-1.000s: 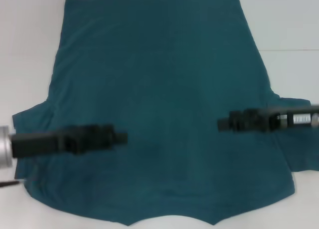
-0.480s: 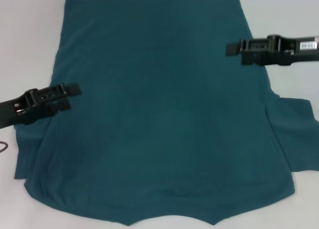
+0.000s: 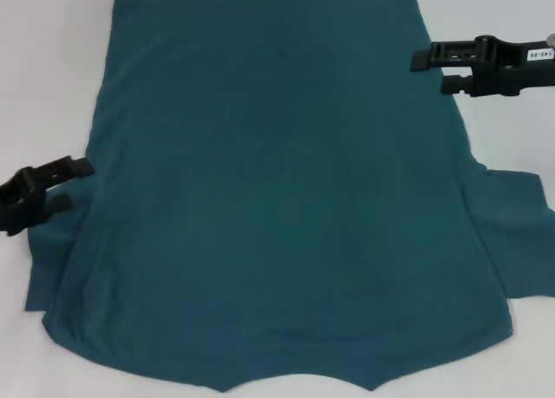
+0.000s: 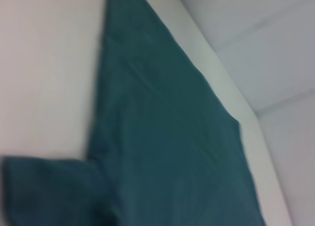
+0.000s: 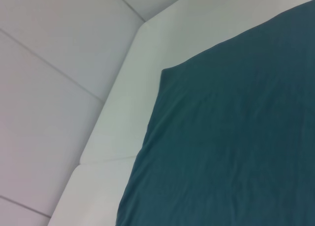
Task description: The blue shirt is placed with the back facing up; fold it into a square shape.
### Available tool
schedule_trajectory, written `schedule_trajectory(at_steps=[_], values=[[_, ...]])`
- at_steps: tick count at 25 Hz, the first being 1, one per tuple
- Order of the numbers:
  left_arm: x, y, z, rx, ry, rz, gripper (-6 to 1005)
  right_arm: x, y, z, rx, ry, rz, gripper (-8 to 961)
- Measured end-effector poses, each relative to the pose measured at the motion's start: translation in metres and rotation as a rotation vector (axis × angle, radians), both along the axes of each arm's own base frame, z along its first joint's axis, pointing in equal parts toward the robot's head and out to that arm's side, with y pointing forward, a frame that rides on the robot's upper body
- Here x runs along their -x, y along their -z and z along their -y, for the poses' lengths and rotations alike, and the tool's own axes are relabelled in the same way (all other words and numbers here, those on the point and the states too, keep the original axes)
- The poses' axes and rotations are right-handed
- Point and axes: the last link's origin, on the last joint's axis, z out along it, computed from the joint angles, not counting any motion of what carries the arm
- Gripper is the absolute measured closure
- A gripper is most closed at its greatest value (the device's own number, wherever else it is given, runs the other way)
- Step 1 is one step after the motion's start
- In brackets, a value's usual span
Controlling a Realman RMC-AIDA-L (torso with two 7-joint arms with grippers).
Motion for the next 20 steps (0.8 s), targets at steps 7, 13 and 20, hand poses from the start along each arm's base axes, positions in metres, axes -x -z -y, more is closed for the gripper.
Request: schedule_trajectory(at_steps=[7,13,20], values=[[0.024,-0.004,0.006,-0.083,-0.118,0.006,155,-0.001,0.0,0.0,-0.003,0.006,0.002,39],[0.04,-0.011,0.021,-0.125,-0.175,0.013,155,0.001,-0.002,-0.002,-0.008,-0.001,0.003,39],[0.047,-0.008,0.027,-0.111,-0.191,-0.01,155,0.007,-0.003,-0.004,-0.011,-0.008,0.0,39]])
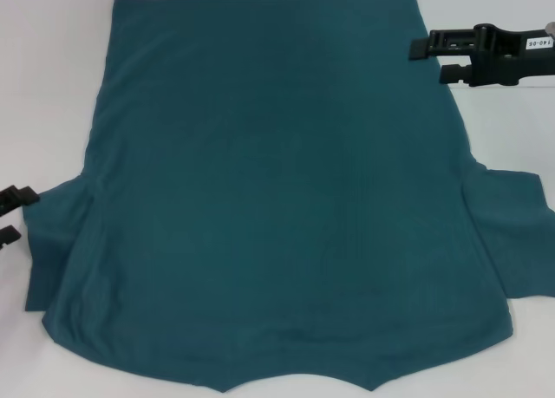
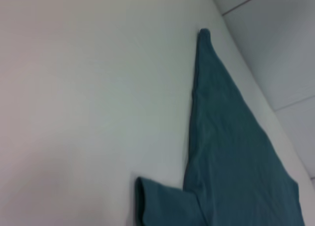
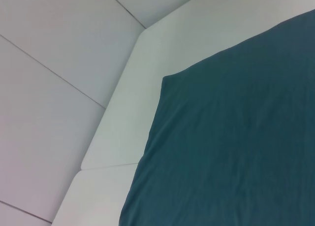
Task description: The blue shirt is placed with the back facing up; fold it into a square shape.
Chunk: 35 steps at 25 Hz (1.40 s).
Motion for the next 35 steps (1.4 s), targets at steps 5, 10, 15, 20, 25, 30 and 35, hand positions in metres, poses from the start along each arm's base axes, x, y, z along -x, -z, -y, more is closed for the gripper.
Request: schedule_trajectory(at_steps=[5,10,15,20,25,30,35], values=[[-0.004,0.007,-0.003,0.03,0.023,-0.012,155,0.0,0.0,0.0,0.0,0.0,-0.003,39],[-0.005,0.012,-0.007,0.045,0.023,-0.026,153,-0.002,-0.001,0.001,0.0,0.002,-0.005,39],[-0.005,0.012,-0.007,0.048,0.019,-0.031,164,-0.002,-0.001,0.002,0.001,0.002,-0.006,39],[-0.005,0.015,-0.007,0.058,0.017,-0.031,182,-0.001,-0.001,0.001,0.0,0.001,-0.007,39],[-0.005,0.014,-0.008,0.062,0.018,-0.032,199,-0.001,-0.001,0.001,0.001,0.0,-0.007,39],[-0.006,0.012,-0.012,0.064,0.021,-0.049,274,-0.001,-0.001,0.002,0.0,0.002,-0.012,39],[-0.006,0.013,-0.014,0.087,0.021,-0.07,427,-0.001,-0.002,0.003,0.001,0.002,-0.025,39]])
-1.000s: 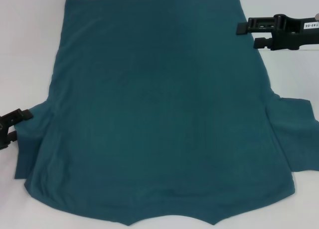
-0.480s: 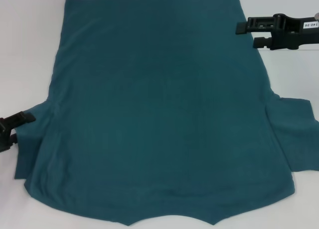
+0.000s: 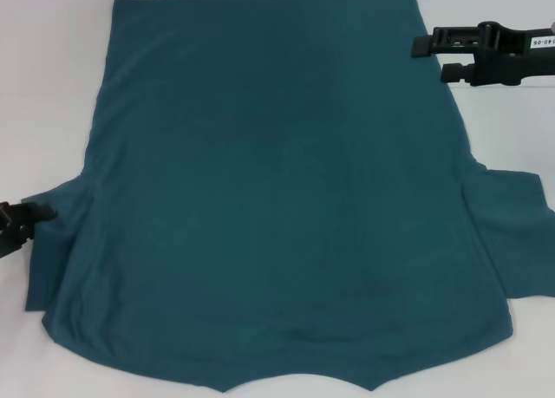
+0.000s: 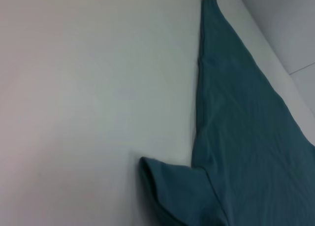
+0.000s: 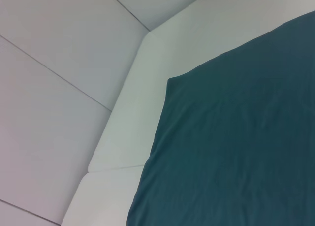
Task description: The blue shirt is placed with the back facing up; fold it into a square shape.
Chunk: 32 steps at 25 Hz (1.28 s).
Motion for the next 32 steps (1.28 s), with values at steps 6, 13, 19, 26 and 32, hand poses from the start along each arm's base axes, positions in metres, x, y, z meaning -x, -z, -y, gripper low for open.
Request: schedule_trajectory(at_steps=[6,13,19,26,32], values=[[0.002,-0.001,0.001,0.0,-0.005,-0.008,603,0.0,-0.002,0.0,-0.006,0.003,-0.009,40],[0.002,0.0,0.002,0.017,0.004,-0.025,881,-0.001,-0.003,-0.001,-0.012,0.006,-0.015,40],[-0.003,-0.002,-0.003,0.042,0.093,-0.128,1000,-0.001,-0.004,0.0,-0.013,0.007,-0.014,40],[-0.007,-0.018,-0.013,0.034,0.16,-0.285,1001,-0.002,-0.004,0.0,-0.016,0.01,-0.018,40],[0.001,-0.035,-0.018,0.032,0.137,-0.385,1000,-0.002,-0.005,0.0,-0.017,0.012,-0.02,40]])
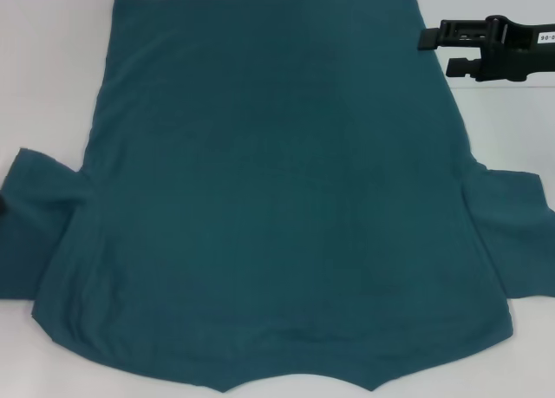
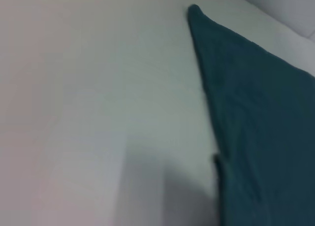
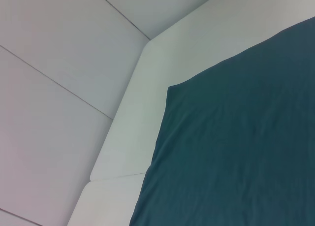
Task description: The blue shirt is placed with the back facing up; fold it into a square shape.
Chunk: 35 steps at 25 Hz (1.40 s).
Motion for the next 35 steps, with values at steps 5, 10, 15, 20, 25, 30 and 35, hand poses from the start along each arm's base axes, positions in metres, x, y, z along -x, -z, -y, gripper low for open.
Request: schedule_trajectory(at_steps=[5,10,15,20,25,30,35], values=[[-0.001,-0.015,-0.01,-0.013,0.006,-0.073,1000,0.0,0.0,0.0,0.0,0.0,0.0,40],[-0.012,-0.023,-0.022,0.01,0.032,-0.095,1000,0.0,0.0,0.0,-0.001,0.0,0.0,40],[-0.032,-0.011,-0.024,0.118,0.037,-0.036,1000,0.001,-0.001,0.0,-0.001,0.0,0.0,40],[-0.058,0.0,-0.025,0.2,0.024,0.02,1001,0.003,0.0,-0.001,0.002,-0.006,-0.001,40],[-0.085,0.022,-0.035,0.279,0.016,0.068,1001,0.004,0.002,-0.001,0.01,-0.009,-0.001,40],[-0.104,0.048,-0.051,0.325,0.034,0.09,1001,0.004,0.003,0.0,0.013,-0.008,-0.003,40],[-0.115,0.065,-0.062,0.337,0.043,0.087,1001,0.003,0.003,0.001,0.017,-0.007,-0.007,40]])
